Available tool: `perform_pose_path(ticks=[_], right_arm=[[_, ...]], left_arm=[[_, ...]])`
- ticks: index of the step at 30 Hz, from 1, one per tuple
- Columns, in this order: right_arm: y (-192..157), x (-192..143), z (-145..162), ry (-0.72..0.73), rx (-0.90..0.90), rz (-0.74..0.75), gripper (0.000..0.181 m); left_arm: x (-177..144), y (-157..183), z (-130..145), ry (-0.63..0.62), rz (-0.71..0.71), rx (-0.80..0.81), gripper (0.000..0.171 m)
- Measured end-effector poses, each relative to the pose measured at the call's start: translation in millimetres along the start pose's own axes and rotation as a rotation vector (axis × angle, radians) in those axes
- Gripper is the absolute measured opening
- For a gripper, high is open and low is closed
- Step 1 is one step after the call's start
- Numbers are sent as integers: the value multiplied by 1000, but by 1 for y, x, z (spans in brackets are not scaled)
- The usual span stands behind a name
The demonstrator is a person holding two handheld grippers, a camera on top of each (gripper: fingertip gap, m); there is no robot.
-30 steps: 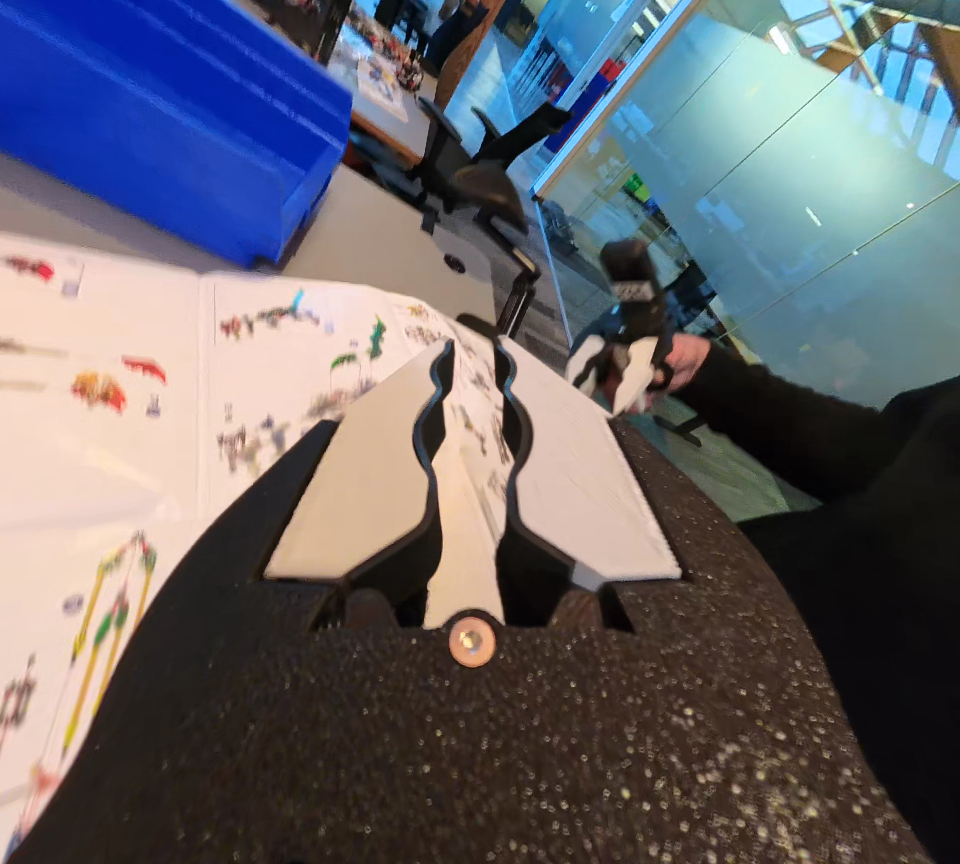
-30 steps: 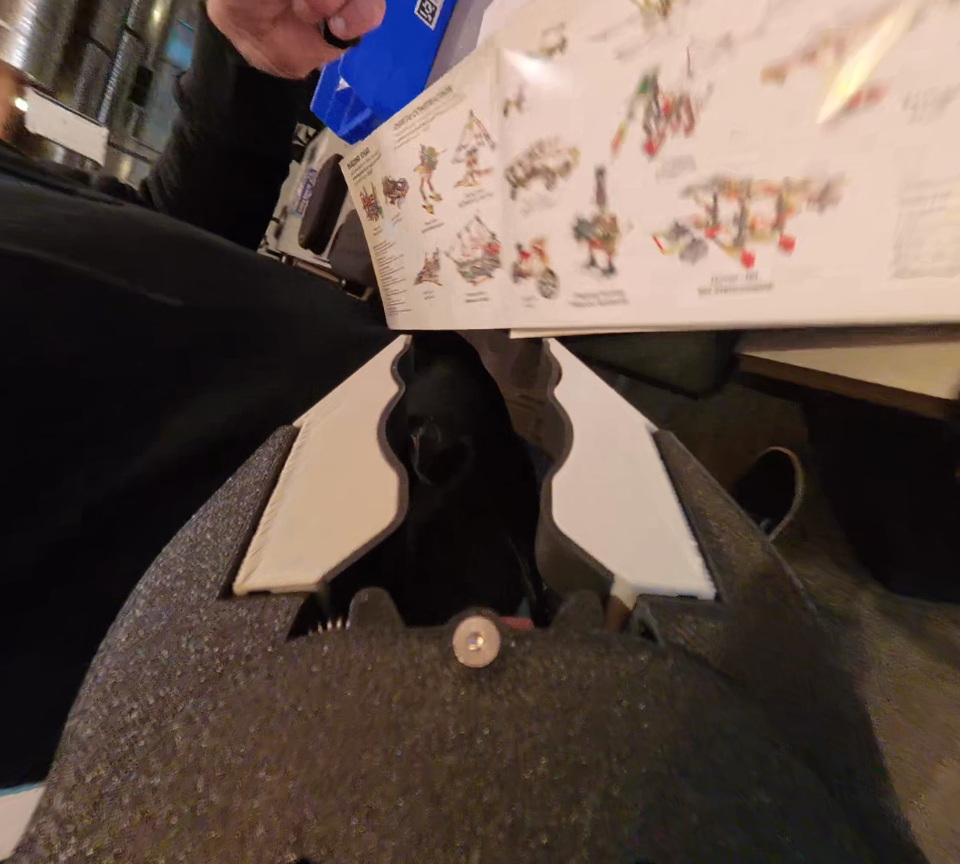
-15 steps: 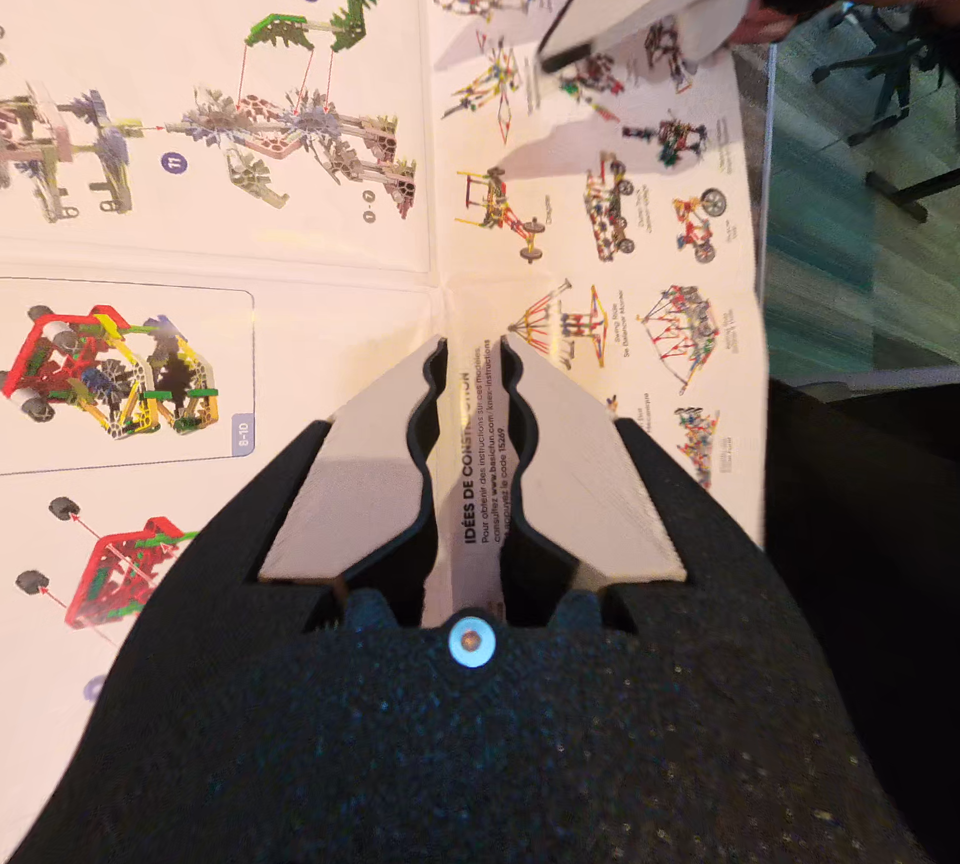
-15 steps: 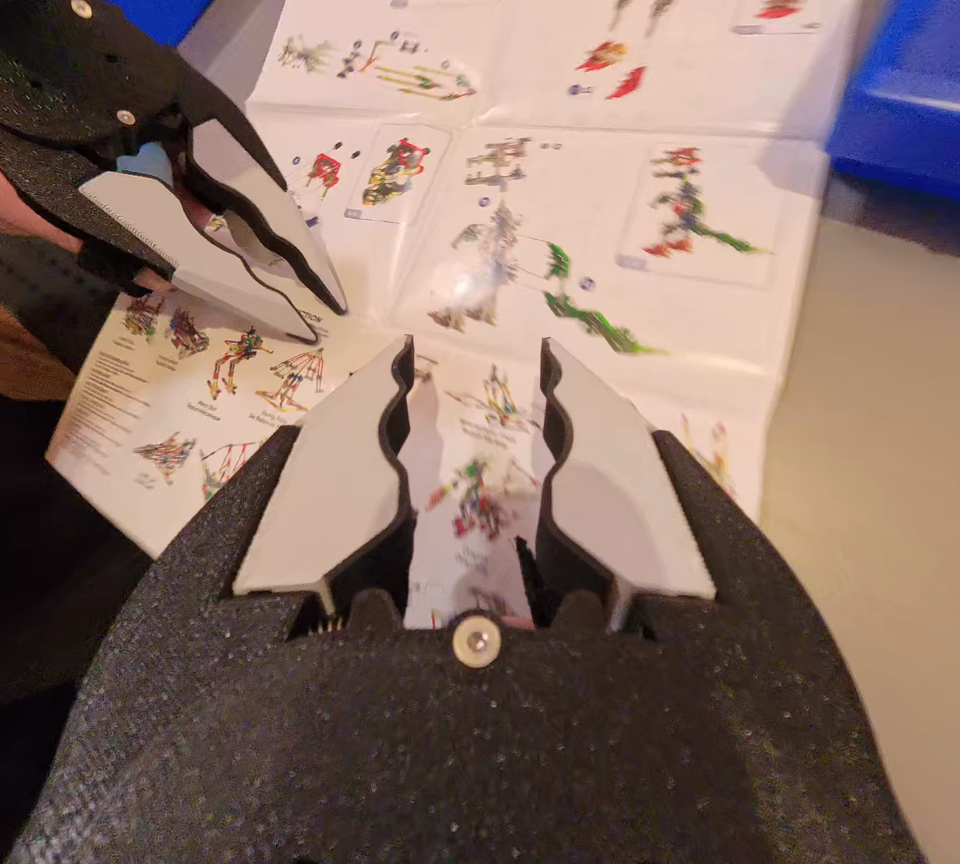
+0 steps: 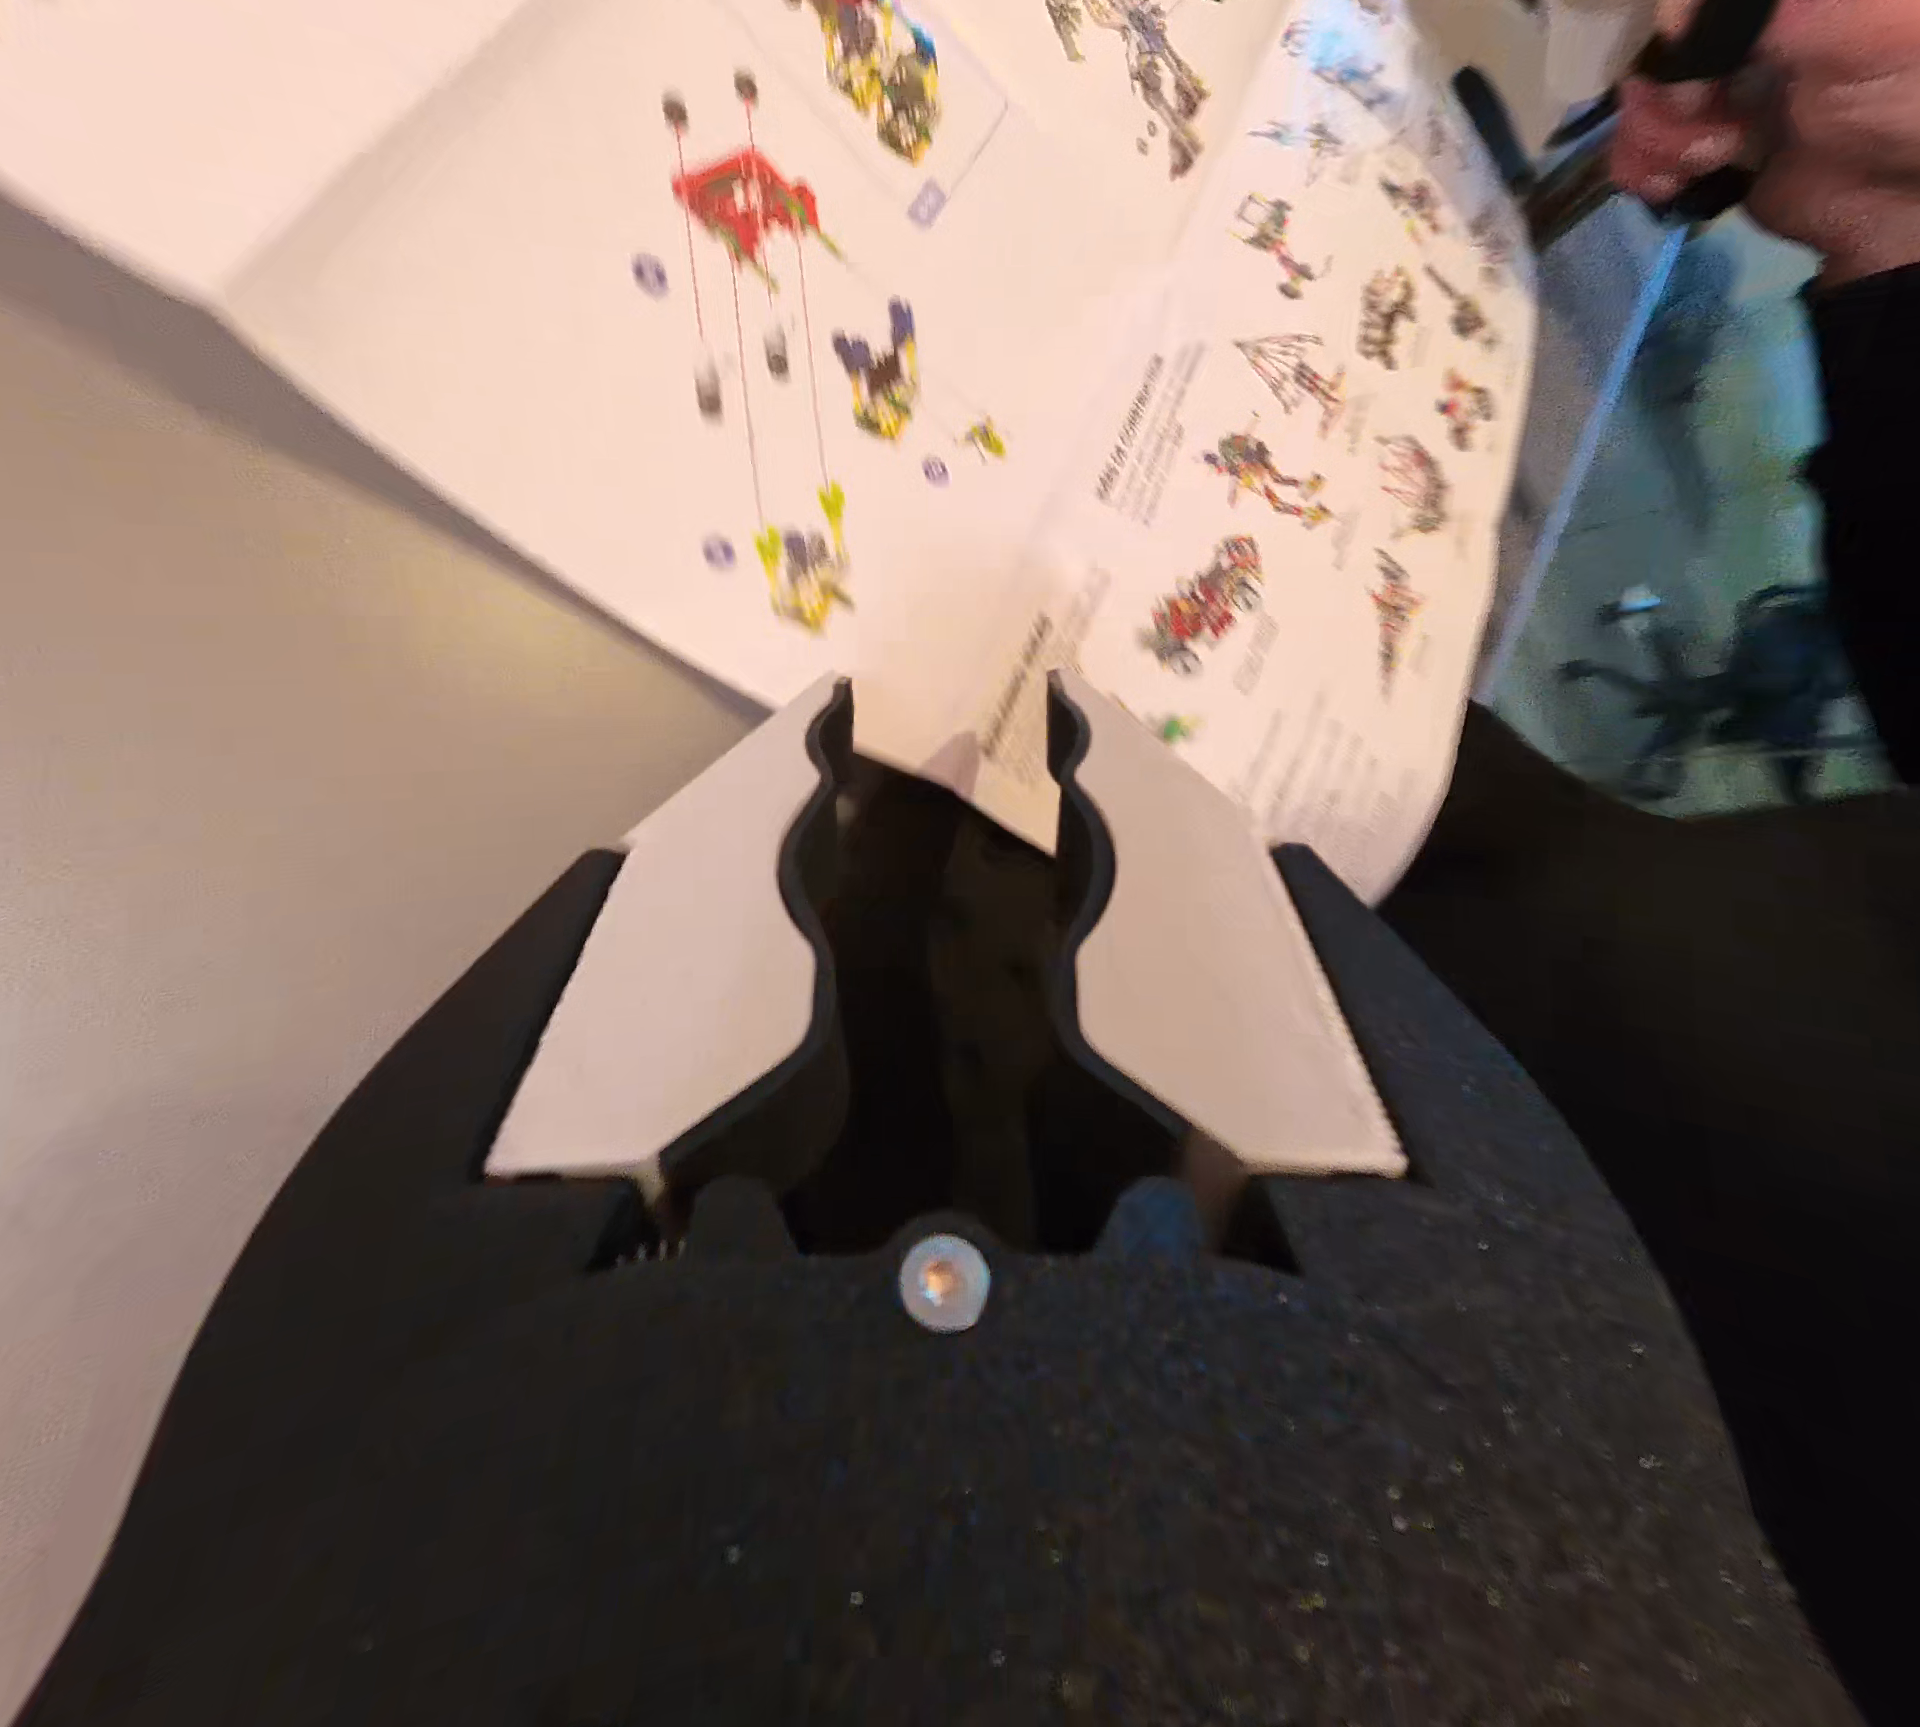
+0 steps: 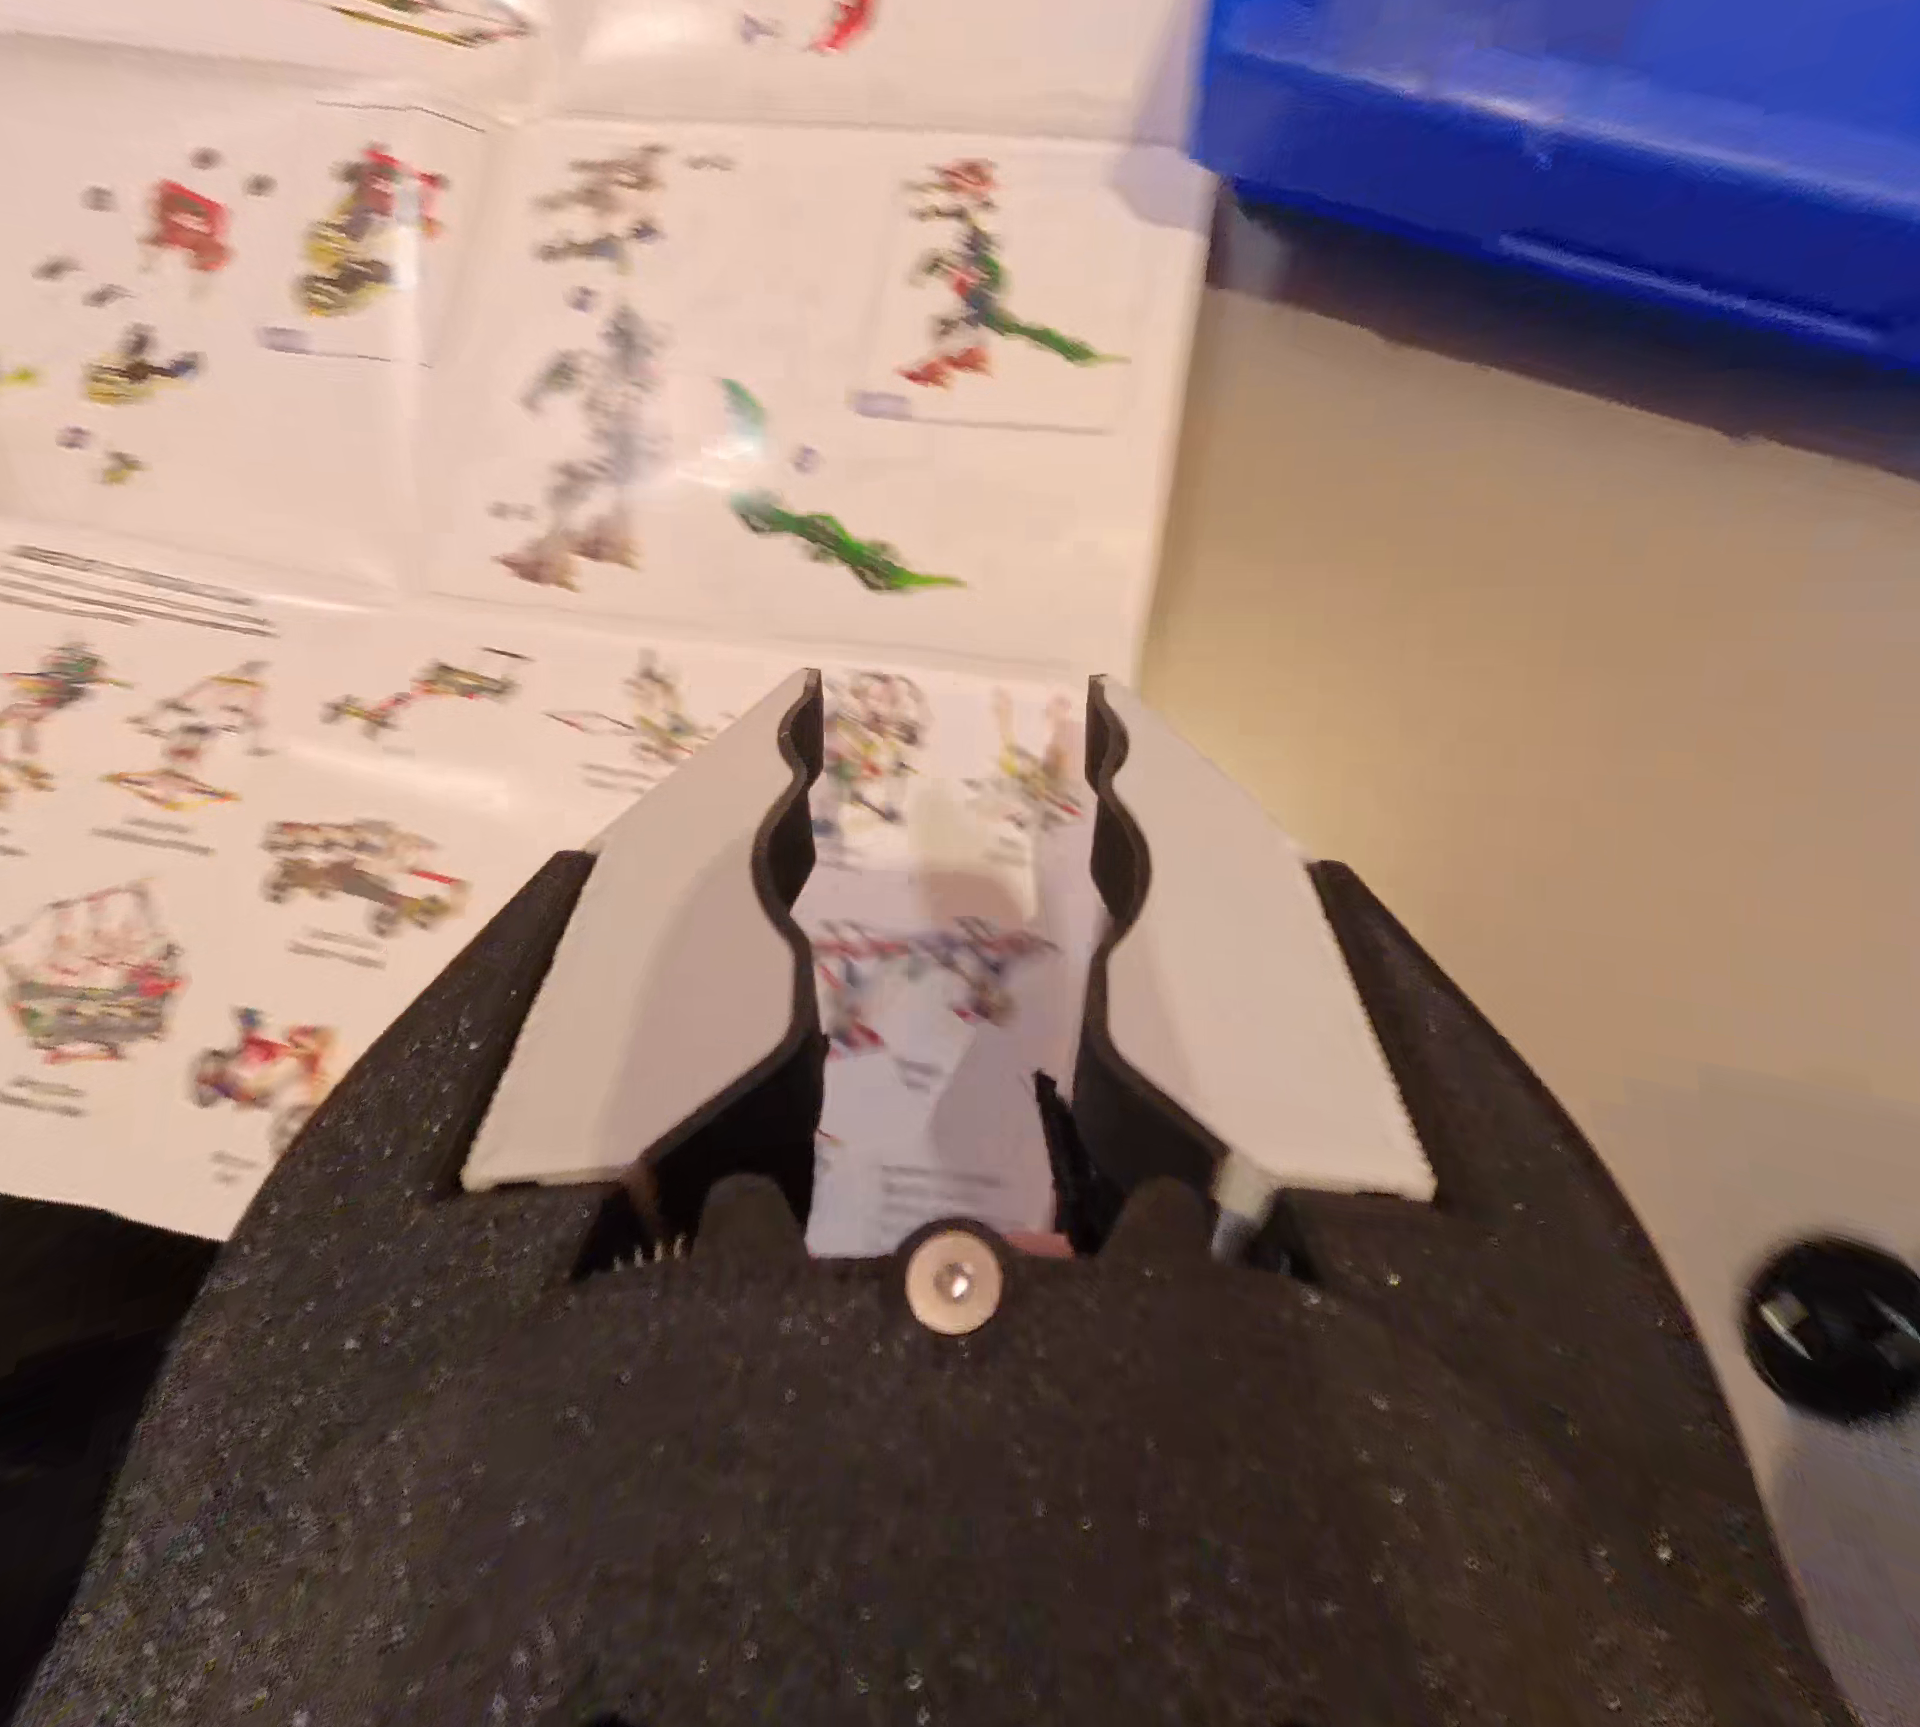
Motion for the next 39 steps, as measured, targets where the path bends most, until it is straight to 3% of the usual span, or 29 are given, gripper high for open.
perform_pose_path(ticks=[3,7,15,19,27,39], right_arm=[[21,-6,18,-40,58,43,51],[22,-1,33,-96,99,-36,53],[9,6,35,-82,136,-128,43],[1,7,34,-82,133,-148,43],[-15,9,32,-61,161,-231,42],[-51,4,25,-87,104,-385,43]], left_arm=[[-10,7,29,9,121,-111,33],[-3,15,57,-15,248,-231,35],[8,15,58,57,383,-341,41],[10,11,60,83,398,-374,35],[-5,1,57,197,387,-396,43],[-58,-32,71,252,159,-342,47]])
Point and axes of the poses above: each gripper's, where its closed fingertips meet, x out along the fingers, z out of its underside, y = z × x across the jaws, the point moved 10 cm from there along -x, back along the fingers, and after that the axes turned 5 degrees about -y, right-handed, at the moved point
